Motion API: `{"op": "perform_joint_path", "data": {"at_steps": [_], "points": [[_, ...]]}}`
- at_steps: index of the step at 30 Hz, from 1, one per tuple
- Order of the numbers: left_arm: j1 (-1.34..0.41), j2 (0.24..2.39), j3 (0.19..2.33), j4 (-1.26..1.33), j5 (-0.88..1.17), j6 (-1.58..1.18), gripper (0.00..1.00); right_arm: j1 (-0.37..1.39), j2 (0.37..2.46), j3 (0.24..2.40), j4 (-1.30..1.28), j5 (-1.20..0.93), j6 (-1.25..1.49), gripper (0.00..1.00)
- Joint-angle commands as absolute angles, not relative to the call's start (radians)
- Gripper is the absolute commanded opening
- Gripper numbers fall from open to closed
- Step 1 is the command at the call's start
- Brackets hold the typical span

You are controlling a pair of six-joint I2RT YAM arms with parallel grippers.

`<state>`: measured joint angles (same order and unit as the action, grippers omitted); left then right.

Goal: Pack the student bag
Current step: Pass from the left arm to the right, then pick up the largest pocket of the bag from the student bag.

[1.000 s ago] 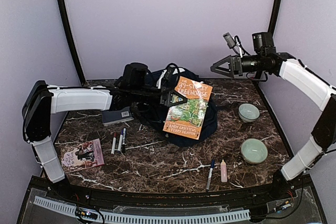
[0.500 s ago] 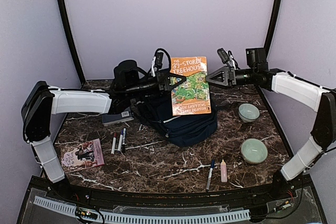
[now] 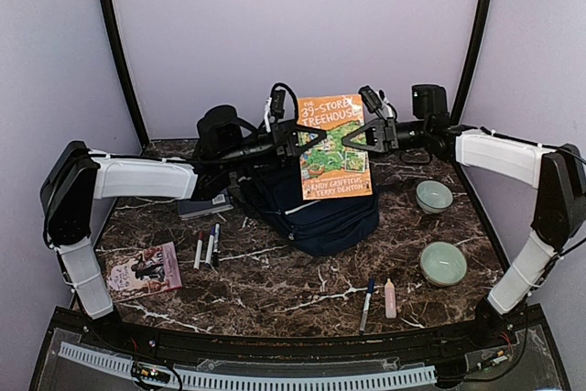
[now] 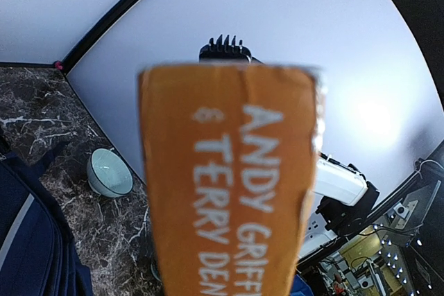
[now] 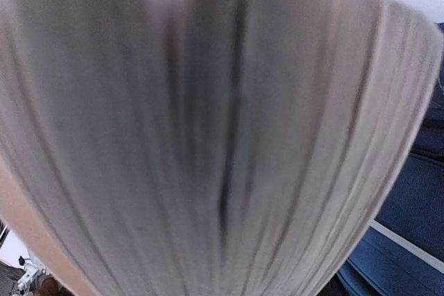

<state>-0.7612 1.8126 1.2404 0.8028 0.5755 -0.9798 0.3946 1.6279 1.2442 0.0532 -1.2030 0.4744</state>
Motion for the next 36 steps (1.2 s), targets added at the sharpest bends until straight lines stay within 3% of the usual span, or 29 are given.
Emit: {"op": "perform_joint_path", "data": {"at_steps": [1,8,13,16,17,19,21,25,30,36], "points": [[-0.763,1.8,1.242,0.923,0.597,-0.997,0.0,0.396,1.575,1.216,0.212,-1.248,0.571,0.47],[-0.762,1.809,1.243,0.922,0.589,-0.998,0.0,0.395,1.544,1.196,0.23,-1.251,0.575,0.39],[-0.762,1.817,1.245,0.913,0.585,-1.001,0.0,0.395,1.543,1.183,0.227,-1.252,0.568,0.11],[-0.761,1.822,1.252,0.883,0.581,-0.996,0.01,0.393,1.537,1.176,0.222,-1.251,0.562,0.03],[-0.761,1.824,1.255,0.866,0.58,-0.991,0.07,0.391,1.534,1.175,0.216,-1.248,0.555,0.02],[-0.757,1.827,1.268,0.785,0.576,-0.957,0.33,0.377,1.526,1.188,0.164,-1.231,0.512,0.0],[-0.753,1.825,1.286,0.666,0.567,-0.884,0.5,0.341,1.521,1.224,0.049,-1.205,0.43,0.0],[-0.757,1.82,1.361,0.304,0.497,-0.648,0.61,0.226,1.493,1.28,-0.174,-1.145,0.269,0.0],[-0.787,1.879,1.506,-0.055,0.39,-0.364,0.62,0.112,1.418,1.271,-0.409,-1.004,0.026,0.0],[-0.855,2.032,1.751,-0.386,0.306,-0.111,0.46,0.045,1.28,1.165,-0.411,-0.843,-0.059,0.0]]}}
